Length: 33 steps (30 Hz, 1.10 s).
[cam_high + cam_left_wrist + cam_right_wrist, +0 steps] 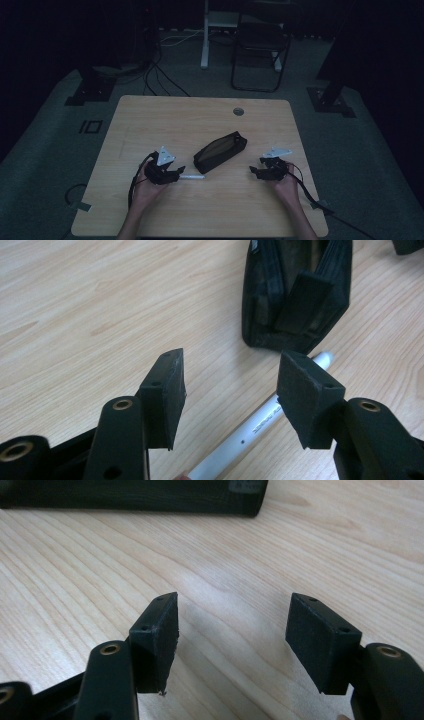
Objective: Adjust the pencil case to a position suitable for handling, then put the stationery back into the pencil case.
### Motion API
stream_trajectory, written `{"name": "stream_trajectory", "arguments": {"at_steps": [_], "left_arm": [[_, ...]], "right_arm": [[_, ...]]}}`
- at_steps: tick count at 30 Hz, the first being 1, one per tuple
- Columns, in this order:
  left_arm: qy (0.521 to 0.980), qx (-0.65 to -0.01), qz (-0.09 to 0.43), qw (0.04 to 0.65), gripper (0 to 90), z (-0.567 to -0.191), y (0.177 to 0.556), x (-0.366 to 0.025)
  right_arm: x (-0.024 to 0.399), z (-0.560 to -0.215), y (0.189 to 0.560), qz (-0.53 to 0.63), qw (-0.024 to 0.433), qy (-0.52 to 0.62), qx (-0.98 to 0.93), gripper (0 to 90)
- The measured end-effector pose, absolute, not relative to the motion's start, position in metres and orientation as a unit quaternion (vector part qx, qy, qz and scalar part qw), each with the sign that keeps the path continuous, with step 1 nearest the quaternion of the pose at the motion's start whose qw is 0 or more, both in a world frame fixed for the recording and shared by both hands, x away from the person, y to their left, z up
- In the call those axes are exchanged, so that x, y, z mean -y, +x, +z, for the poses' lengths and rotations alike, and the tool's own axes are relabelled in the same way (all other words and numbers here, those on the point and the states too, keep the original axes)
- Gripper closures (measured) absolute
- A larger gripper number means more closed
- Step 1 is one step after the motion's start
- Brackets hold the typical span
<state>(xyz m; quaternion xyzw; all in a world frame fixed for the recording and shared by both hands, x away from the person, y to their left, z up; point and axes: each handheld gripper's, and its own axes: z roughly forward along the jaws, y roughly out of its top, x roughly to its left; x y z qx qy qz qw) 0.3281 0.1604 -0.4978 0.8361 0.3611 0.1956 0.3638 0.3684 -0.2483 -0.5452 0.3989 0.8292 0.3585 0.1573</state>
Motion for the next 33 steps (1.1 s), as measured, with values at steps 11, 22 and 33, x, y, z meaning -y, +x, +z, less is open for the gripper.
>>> {"name": "stream_trajectory", "arguments": {"at_steps": [11,22,33], "left_arm": [[0.847,-0.355,0.175,0.355,42.1,-0.508,0.336,-0.166],[0.857,-0.349,0.151,0.348,38.4,-0.517,0.341,-0.166],[0.870,-0.335,0.141,0.332,40.7,-0.525,0.342,-0.160]], "right_arm": [[0.252,-0.548,0.369,0.360,0.157,0.403,-0.827,37.2],[0.255,-0.550,0.370,0.369,0.158,0.404,-0.822,36.1],[0.256,-0.552,0.369,0.377,0.160,0.403,-0.818,35.0]]}}
